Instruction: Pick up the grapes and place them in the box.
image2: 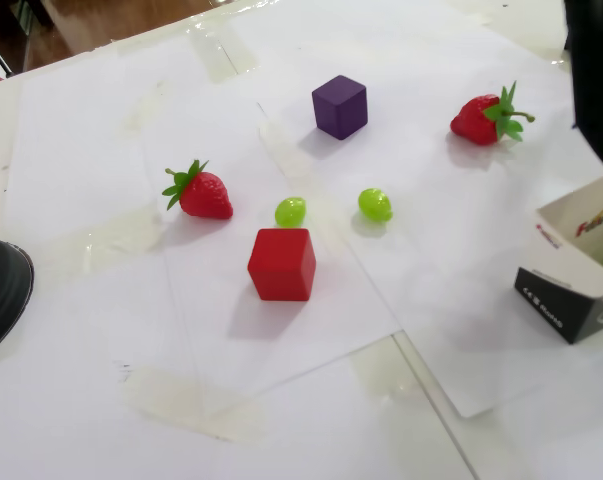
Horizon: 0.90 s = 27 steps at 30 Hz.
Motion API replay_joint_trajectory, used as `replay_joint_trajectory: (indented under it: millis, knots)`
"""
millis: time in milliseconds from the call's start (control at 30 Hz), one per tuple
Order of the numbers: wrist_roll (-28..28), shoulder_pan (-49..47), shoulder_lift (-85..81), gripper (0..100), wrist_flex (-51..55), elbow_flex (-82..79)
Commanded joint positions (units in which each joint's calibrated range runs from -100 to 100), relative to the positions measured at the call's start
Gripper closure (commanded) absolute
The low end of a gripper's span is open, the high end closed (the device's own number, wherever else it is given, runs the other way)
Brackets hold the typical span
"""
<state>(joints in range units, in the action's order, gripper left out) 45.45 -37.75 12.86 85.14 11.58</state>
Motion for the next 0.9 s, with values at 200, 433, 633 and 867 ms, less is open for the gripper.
replay_joint_trajectory:
  millis: [200,433,633,867]
  knots:
    - [0.4,-1.4,-1.1,87,-1.8,-0.8]
    - [0.4,-1.8,-0.8,80,-2.6,0.1]
    - [-1.4,0.5,-1.4,79,-1.7,3.1]
    - [-8.3,15.0,-1.2,78,-3.1,0.1]
